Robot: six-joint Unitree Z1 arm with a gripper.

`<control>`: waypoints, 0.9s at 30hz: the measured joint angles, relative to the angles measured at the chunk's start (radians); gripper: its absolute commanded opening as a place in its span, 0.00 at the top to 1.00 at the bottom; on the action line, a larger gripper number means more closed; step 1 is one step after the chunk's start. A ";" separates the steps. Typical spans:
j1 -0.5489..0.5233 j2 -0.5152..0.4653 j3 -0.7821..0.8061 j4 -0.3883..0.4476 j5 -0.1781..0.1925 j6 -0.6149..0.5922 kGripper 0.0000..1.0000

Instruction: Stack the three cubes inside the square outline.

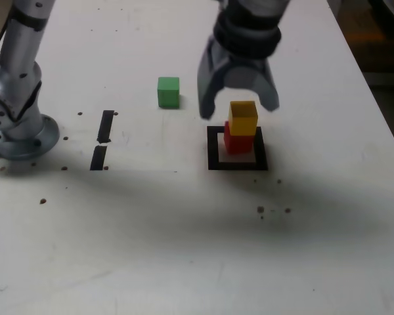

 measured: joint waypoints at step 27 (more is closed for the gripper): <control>0.405 -0.242 0.668 -0.520 0.052 0.485 0.01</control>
